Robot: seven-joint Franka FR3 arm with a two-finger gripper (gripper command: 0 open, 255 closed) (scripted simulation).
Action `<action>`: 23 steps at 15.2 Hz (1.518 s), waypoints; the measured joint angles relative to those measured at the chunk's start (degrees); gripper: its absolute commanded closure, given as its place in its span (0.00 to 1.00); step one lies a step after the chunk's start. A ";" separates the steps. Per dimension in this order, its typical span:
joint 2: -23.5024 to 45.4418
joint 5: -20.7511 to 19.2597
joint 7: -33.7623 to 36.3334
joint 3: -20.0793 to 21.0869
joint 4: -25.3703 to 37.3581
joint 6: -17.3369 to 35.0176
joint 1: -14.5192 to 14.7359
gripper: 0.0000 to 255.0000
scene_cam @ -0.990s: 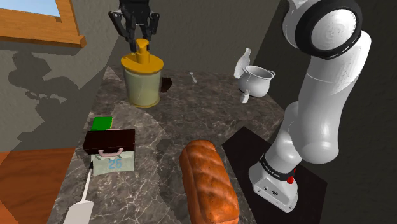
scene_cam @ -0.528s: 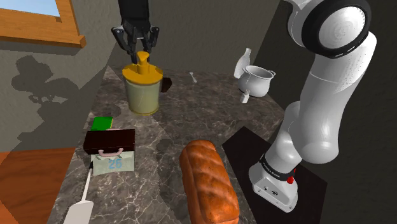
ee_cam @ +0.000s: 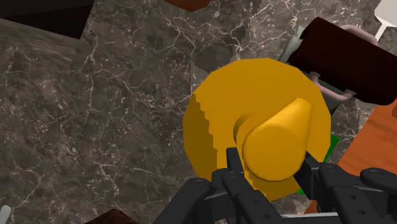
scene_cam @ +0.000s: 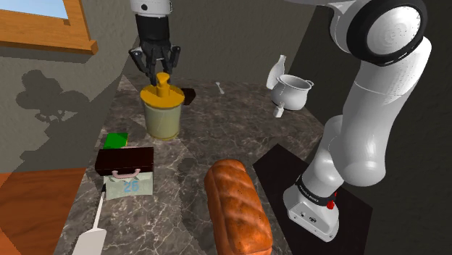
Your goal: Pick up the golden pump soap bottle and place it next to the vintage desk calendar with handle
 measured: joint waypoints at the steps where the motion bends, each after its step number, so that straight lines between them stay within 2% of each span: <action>1: -0.41 0.01 0.00 0.01 -1.40 0.98 0.01 1.00; 9: -0.58 0.03 -0.04 0.03 -7.96 7.37 0.03 1.00; 23: 1.36 0.00 -0.13 0.02 -15.33 16.70 0.06 1.00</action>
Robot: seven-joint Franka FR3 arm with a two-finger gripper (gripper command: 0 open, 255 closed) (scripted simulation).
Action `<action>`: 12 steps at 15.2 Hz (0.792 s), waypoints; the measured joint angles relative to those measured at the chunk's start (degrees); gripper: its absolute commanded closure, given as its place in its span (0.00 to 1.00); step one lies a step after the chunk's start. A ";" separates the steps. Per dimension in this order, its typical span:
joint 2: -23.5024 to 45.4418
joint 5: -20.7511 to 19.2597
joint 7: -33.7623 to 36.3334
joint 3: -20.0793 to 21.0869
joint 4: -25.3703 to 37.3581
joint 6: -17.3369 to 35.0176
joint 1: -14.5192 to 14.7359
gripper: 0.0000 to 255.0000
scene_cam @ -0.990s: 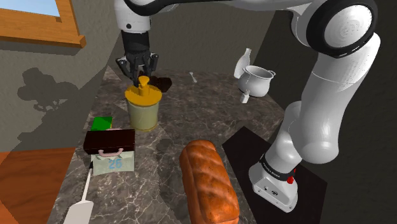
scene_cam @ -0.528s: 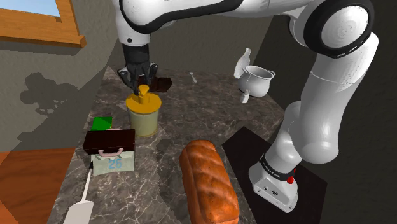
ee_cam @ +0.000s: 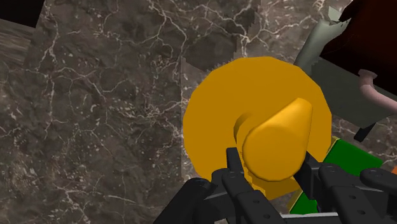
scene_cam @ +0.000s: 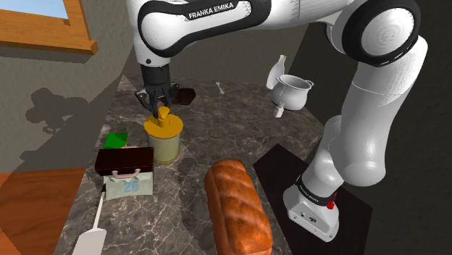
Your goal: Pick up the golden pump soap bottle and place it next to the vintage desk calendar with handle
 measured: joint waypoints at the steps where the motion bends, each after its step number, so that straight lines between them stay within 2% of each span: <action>1: 0.03 0.00 -0.01 0.00 -0.10 0.14 0.00 1.00; 6: 0.10 0.00 -0.02 0.00 -0.20 0.32 -0.01 1.00; 7: 0.10 0.00 -0.02 -0.01 -0.21 0.33 -0.01 0.00; 12: 0.08 0.00 -0.02 -0.01 -0.19 0.34 -0.01 0.00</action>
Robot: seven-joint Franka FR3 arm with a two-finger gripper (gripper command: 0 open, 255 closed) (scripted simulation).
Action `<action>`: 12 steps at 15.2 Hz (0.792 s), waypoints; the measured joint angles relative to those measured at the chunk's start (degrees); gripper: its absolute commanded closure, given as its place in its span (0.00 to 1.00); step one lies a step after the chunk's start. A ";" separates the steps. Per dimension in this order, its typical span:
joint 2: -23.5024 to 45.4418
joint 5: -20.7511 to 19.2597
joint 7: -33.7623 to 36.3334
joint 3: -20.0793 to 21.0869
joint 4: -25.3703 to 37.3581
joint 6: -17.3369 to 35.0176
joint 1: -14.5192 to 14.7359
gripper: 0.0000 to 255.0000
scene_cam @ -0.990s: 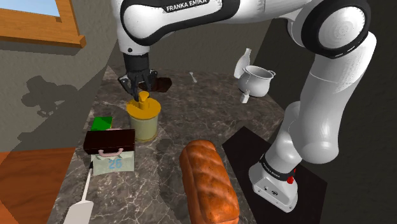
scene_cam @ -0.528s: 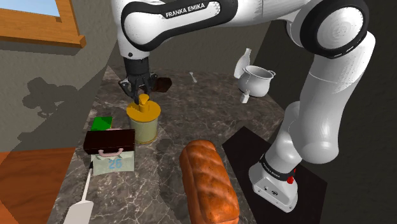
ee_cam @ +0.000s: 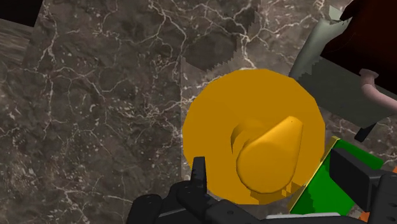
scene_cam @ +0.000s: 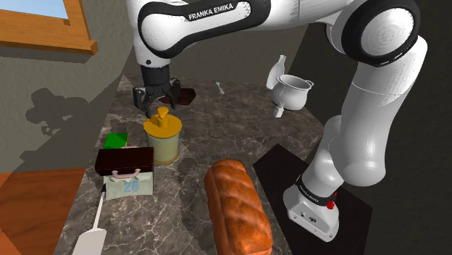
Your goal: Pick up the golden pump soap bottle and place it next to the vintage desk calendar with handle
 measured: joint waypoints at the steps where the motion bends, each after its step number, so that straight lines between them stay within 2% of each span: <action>1: 0.00 0.00 0.00 0.00 0.00 0.00 0.00 0.00; 6: -0.60 0.00 0.09 0.02 5.85 -6.37 0.01 0.00; 12: -0.48 -0.01 0.02 -0.03 6.68 -7.15 -0.05 0.00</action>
